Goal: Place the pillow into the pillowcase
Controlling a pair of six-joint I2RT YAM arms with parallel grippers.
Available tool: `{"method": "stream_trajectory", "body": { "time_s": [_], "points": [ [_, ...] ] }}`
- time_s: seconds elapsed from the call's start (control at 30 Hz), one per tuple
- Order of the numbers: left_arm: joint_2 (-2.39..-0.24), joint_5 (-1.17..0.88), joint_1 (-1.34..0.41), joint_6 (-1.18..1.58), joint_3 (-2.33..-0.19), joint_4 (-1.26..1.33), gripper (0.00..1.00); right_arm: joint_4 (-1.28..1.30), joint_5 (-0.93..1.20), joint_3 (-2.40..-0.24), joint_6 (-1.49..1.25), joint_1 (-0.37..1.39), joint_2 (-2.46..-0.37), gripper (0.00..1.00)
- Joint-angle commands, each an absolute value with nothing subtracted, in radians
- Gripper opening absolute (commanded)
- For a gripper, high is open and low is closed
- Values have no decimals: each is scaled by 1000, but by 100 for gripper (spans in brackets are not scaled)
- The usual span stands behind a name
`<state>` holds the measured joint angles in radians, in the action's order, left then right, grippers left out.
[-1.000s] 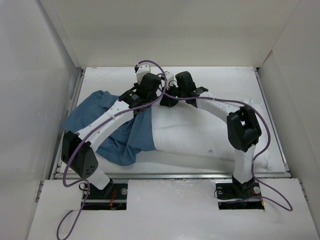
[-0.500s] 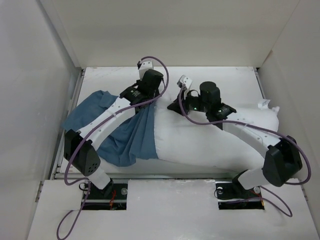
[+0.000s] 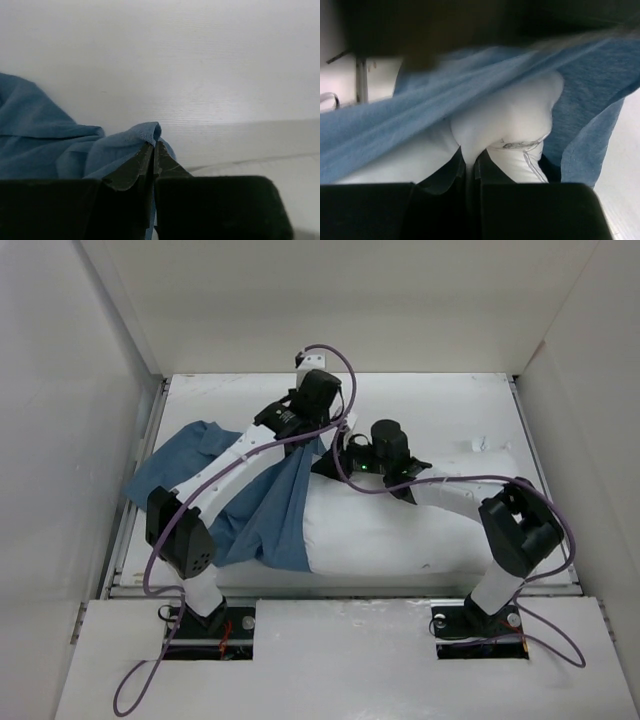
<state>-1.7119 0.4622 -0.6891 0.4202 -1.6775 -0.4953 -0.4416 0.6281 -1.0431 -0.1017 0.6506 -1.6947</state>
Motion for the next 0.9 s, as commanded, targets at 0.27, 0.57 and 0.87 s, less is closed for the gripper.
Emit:
{"method": "stream_trajectory", "body": {
  "time_s": [0.27,0.57,0.87],
  "points": [
    [-1442,184,-888,437,-1421,-187,0,-943,275,-954,-589,534,-1671,0],
    [-1355,65,-940,465,-1293,-149,0,-899,-15,-1005,-698,411,-1660,0],
    [-1587,187,-940,495,-1437,-254,24,-607,-5,-1187,-677,391,-1744,58]
  ]
}}
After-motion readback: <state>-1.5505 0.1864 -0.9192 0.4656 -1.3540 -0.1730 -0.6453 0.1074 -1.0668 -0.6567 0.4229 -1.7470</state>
